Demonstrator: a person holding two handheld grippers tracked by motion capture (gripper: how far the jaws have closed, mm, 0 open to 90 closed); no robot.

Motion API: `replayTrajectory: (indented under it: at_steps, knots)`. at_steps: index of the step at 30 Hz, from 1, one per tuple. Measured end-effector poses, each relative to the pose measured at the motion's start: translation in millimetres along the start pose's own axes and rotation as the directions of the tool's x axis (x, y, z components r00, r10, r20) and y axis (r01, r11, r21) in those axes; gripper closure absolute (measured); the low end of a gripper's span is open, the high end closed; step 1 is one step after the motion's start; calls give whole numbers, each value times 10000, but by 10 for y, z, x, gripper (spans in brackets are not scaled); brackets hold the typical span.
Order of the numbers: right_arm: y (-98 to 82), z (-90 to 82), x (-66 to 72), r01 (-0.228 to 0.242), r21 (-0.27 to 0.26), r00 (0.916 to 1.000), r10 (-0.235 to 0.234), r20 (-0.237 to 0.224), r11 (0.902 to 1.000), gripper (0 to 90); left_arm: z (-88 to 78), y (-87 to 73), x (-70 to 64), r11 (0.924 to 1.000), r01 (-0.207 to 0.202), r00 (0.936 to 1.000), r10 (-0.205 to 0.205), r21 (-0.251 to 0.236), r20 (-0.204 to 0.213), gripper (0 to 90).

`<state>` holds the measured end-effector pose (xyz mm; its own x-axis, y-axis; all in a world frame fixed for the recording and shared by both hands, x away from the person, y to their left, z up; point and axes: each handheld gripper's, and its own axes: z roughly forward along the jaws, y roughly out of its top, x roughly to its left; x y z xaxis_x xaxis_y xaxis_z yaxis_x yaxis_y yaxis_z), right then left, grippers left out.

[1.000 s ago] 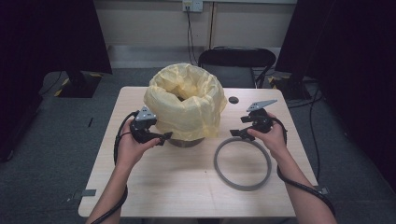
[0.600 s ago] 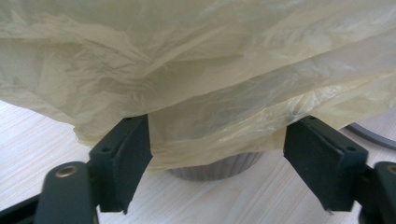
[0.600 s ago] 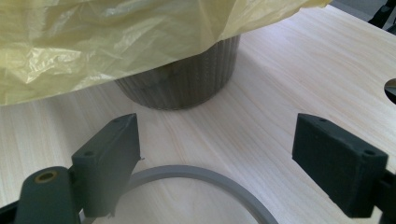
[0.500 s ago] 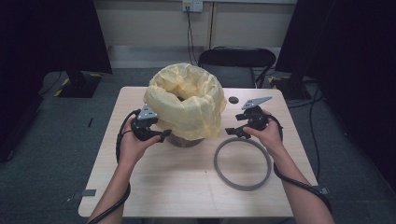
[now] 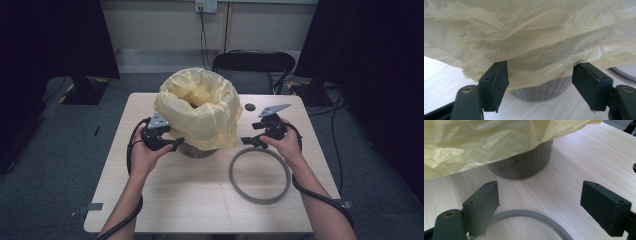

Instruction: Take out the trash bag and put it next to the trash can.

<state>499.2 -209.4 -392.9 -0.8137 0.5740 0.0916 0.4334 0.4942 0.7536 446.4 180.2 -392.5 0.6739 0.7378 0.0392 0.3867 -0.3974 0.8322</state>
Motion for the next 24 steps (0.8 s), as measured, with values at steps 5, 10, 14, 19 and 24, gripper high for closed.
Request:
replayTrajectory:
  at_steps: [5,10,14,19,24]
  knots:
    - [17,-48,21,94,-66,10000,-94,13,9999,146,-28,15,-8,9999,-47,10000,48,120,-45,334]
    - [18,-52,20,105,-111,9999,-106,-45,9999,146,-61,37,-5,9996,-112,9999,113,268,-36,426]
    - [11,-24,50,169,-195,9996,-173,-222,9997,145,-71,51,-18,9984,-222,9997,228,519,-118,504]
    - [18,-3,91,204,-211,9993,-210,-300,9996,144,-93,59,4,9982,-140,9999,141,576,0,579]
    - [1,-11,97,106,-363,9993,-118,-356,9993,144,-114,89,-9,9971,-102,9999,103,751,-8,682]
